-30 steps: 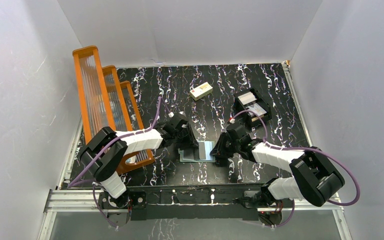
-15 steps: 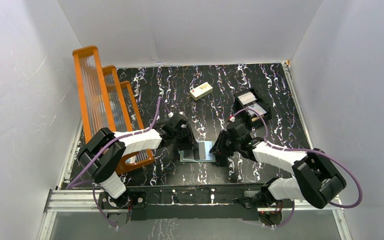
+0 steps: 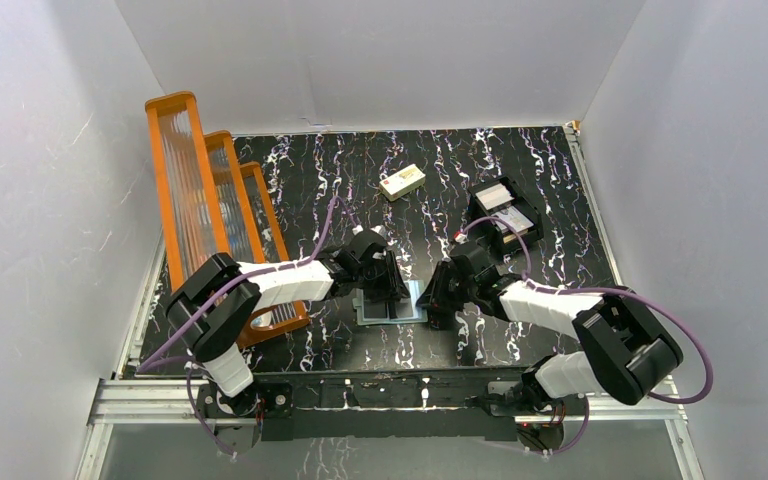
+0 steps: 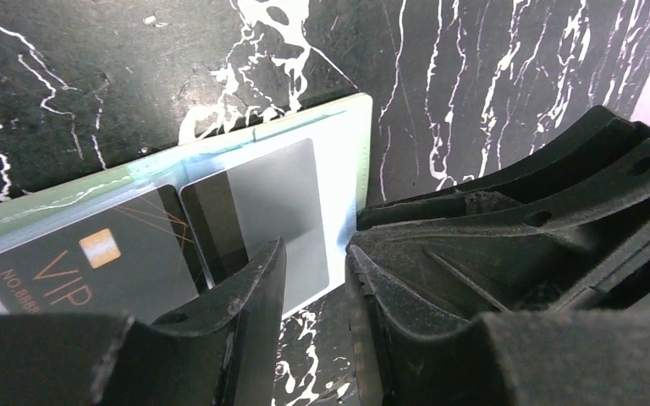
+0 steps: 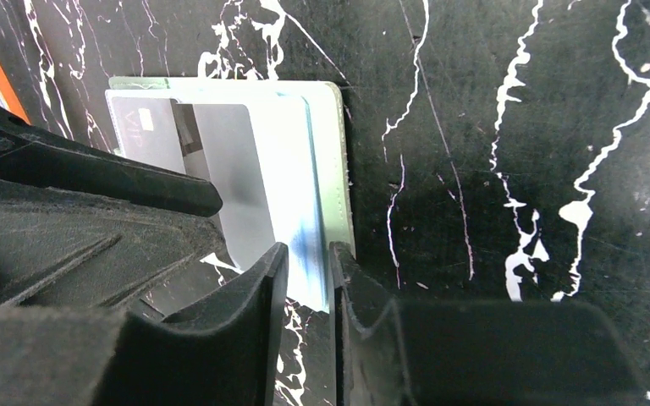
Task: Put the credit cards into the card holder
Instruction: Insert the credit card into the card holder.
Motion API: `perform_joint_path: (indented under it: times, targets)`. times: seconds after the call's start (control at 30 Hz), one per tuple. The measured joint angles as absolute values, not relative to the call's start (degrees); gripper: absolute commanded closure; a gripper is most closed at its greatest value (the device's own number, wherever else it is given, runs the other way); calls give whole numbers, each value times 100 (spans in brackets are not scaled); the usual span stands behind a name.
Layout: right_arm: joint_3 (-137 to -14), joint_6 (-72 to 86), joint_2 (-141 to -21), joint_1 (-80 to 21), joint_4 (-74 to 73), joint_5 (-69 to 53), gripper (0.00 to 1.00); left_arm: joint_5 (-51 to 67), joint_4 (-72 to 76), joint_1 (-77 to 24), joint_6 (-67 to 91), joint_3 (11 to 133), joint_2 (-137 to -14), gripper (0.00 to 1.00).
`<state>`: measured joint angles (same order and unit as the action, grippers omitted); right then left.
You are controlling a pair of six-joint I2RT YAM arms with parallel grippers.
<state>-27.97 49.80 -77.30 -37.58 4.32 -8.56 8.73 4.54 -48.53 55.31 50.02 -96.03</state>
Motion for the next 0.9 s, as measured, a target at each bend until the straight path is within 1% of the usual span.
perform_joint_path:
  times: [0.13,0.23,0.5,0.9]
  targets:
    - [-2842,4877,-7603,-3758,259,-814,64,690,185,-4858,5417,5030,-9531,63]
    - [-2884,4801,-7400,-3760,62,-760,64,510,-78,-4860,5356,5048,-9415,62]
    - [-3037,4762,-7277,-3760,38,-770,65,379,-266,-4860,5293,5072,-9402,60]
    - [-3057,4766,-7793,-3760,368,-878,66,373,-314,-4860,5264,5256,-9550,59]
